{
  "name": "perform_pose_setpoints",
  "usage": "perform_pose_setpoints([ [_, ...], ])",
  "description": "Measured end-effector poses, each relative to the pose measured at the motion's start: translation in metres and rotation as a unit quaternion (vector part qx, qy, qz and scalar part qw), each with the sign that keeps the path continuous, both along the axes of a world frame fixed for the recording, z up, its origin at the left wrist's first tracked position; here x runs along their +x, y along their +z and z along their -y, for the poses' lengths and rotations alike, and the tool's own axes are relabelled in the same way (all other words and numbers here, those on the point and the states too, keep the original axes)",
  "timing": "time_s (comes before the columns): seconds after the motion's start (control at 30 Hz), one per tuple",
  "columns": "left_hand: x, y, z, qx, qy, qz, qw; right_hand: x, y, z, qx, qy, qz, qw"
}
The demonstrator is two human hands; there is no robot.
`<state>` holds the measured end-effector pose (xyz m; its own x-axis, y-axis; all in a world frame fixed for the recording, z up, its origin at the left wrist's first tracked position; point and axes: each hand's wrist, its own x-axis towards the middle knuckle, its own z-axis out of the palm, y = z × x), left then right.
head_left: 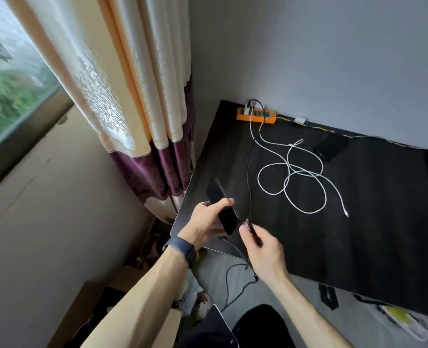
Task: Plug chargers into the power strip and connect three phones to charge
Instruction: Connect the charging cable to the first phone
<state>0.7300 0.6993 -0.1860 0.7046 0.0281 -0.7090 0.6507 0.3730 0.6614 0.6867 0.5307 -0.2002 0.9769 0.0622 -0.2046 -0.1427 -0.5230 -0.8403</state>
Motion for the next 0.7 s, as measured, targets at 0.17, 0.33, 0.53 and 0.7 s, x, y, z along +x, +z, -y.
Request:
perform_pose_setpoints([
  [0.17,-0.009,0.014,0.007,0.025,0.001,0.026,0.999,0.005,0.010,-0.003,-0.014,0.013,0.115,0.993],
  [0.33,-0.012,0.017,-0.001,-0.068,0.073,0.076,0.992,0.019,0.025,0.000,0.020,-0.018,0.084,0.996],
  [0.53,-0.007,0.025,-0.002,-0.121,0.104,0.090,0.983,0.021,0.045,0.012,0.053,0.001,0.032,0.998],
  [0.7,0.000,0.027,-0.001,-0.178,0.179,0.074,0.965,0.010,0.051,0.024,0.068,-0.010,0.028,0.997],
])
